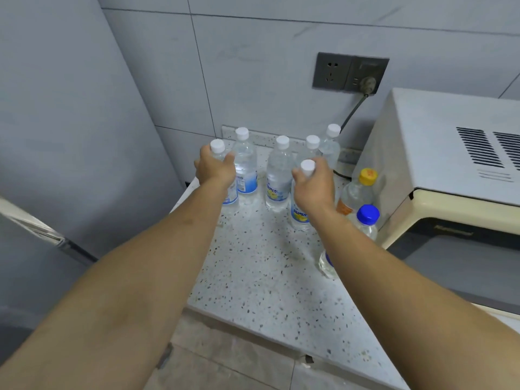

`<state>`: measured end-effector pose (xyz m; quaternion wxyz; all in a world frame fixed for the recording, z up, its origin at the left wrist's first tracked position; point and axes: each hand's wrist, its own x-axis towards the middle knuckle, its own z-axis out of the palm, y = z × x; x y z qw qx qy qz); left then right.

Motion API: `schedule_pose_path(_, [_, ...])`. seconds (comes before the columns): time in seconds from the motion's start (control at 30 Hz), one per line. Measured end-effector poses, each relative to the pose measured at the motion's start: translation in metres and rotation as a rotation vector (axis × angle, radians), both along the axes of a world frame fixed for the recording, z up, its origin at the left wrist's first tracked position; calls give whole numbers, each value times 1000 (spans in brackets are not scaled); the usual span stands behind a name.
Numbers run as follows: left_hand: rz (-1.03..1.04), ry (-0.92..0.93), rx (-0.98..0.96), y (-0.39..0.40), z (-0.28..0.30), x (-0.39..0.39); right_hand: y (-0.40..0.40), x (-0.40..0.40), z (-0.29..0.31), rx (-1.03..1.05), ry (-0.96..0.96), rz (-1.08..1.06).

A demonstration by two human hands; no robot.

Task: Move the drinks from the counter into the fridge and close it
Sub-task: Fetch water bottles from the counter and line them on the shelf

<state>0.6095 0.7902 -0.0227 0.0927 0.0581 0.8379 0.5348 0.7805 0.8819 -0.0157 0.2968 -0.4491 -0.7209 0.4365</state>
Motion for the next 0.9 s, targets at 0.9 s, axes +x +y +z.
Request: schedule_pose_path(0.9, [-316, 146, 154, -135, -44, 132, -84, 79, -52, 70, 139, 409])
